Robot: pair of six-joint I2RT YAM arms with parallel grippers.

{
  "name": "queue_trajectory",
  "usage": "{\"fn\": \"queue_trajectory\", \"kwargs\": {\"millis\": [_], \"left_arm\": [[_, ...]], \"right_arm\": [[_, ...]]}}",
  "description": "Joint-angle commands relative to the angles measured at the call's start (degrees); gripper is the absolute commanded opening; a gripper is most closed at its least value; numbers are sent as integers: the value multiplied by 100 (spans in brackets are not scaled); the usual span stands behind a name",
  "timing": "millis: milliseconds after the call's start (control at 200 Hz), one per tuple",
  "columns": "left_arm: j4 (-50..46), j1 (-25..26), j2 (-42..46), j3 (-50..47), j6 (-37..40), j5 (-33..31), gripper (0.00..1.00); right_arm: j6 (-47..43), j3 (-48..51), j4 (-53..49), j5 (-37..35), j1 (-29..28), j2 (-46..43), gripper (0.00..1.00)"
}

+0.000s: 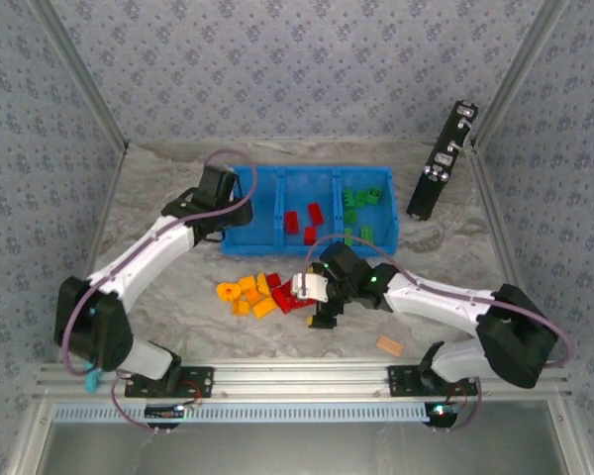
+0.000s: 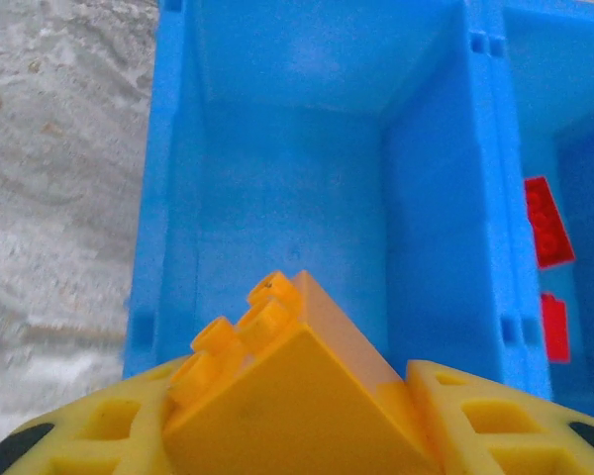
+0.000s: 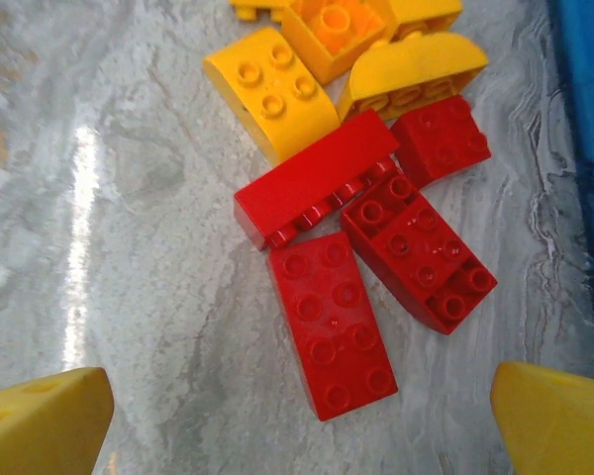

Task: Sort the legos into containers by color
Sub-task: Place the lego in the container.

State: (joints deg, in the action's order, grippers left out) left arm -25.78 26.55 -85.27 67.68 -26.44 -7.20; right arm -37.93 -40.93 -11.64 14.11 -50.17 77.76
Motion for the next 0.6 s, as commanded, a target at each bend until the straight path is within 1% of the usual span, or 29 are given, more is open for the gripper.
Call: {"fn": "queue_trajectory", "kwargs": {"millis": [0, 115, 180, 325, 600], "left_arm": [[641, -27, -507, 379, 447, 289, 35], [641, -48, -1067, 717, 534, 330, 35], [639, -92, -1318, 843, 521, 433, 36], [582, -162, -1676, 1054, 490, 552, 40], [411, -176, -2018, 1400, 517, 720, 47]], "right_arm": [[-317, 0, 302, -163, -27, 237, 99], [-437, -167, 232, -175, -56, 545, 99], [-546, -315, 46, -159, -76, 750, 97], [-689, -450, -104, -180, -85, 1132, 89], [-888, -823, -506, -213, -159, 1681, 76]]}}
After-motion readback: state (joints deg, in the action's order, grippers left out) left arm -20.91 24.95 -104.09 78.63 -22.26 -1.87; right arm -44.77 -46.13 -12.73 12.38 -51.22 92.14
